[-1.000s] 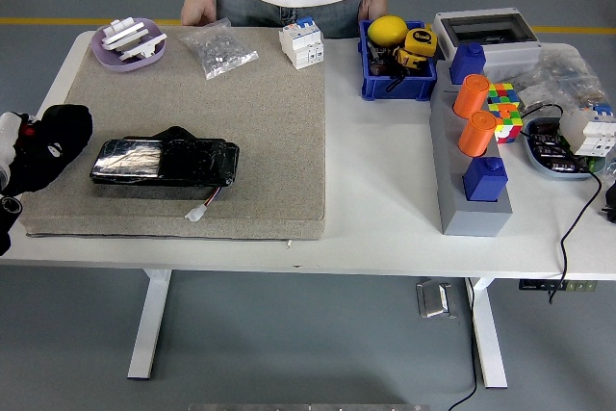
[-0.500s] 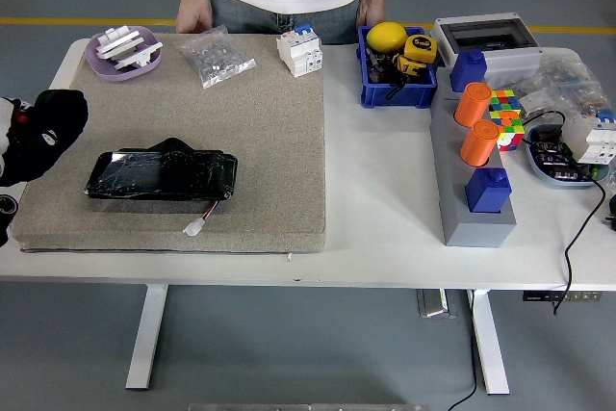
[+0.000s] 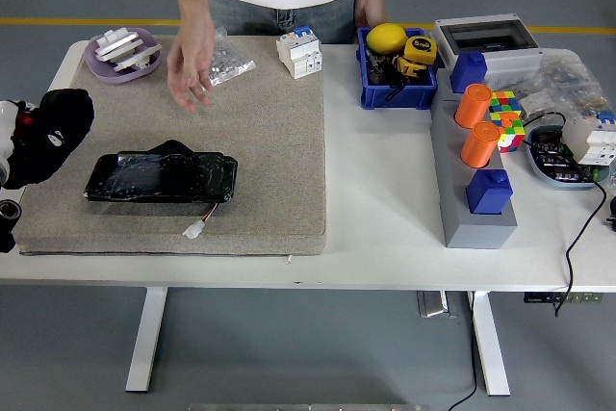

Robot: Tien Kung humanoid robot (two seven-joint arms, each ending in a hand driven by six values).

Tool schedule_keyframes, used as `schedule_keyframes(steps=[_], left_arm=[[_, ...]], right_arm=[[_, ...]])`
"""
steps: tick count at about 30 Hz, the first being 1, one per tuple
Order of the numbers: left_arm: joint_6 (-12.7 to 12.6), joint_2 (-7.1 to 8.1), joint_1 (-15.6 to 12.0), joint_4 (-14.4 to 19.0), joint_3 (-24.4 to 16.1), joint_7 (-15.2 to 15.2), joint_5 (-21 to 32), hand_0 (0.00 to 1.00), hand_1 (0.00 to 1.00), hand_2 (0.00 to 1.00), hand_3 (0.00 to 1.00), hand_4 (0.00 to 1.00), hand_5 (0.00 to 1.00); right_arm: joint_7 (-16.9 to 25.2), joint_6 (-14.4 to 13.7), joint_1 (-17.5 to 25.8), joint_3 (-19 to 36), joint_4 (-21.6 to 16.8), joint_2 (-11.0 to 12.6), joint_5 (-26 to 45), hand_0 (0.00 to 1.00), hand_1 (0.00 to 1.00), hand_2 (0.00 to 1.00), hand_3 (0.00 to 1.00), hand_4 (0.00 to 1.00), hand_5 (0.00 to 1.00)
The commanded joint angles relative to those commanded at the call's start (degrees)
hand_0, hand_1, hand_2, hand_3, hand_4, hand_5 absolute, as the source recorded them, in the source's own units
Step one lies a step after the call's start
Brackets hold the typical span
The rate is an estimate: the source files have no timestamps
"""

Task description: Pick the rag up,wipe the panel,place it on the desk

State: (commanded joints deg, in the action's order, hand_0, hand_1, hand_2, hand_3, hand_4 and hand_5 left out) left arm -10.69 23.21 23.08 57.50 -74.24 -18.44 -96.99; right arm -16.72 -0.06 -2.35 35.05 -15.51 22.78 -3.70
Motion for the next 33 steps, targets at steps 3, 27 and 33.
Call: schedule_keyframes(steps=[3,27,33], left_arm=[[0.00,-0.11,-0.34,0.24,-0.31,-0.05,-0.28,0.244,0.317,0.533,0.462,0.218,0.002],[1.10,-0.06,-3.79,8.01,-3.01,-1.03,-2.55,0.242,0.301,0.534,0.463,0.224,0.002],[1.68,-0.04,-6.08,10.78,-3.94,-0.93,-2.90,0.242,0.297,0.536,0.465,0.224,0.002]], right_arm=[[-0.01,-0.01,0.00,0.18,-0.01,-0.04,-0.16,0.758,0.720,0.717,0.645,0.967,0.483],[0.01,-0.08,0.09,0.84,-0.27,-0.21,-0.84,0.757,0.721,0.717,0.646,0.967,0.486],[0.01,-0.07,0.21,0.84,-0.36,-0.28,-0.86,0.758,0.721,0.717,0.646,0.968,0.488]])
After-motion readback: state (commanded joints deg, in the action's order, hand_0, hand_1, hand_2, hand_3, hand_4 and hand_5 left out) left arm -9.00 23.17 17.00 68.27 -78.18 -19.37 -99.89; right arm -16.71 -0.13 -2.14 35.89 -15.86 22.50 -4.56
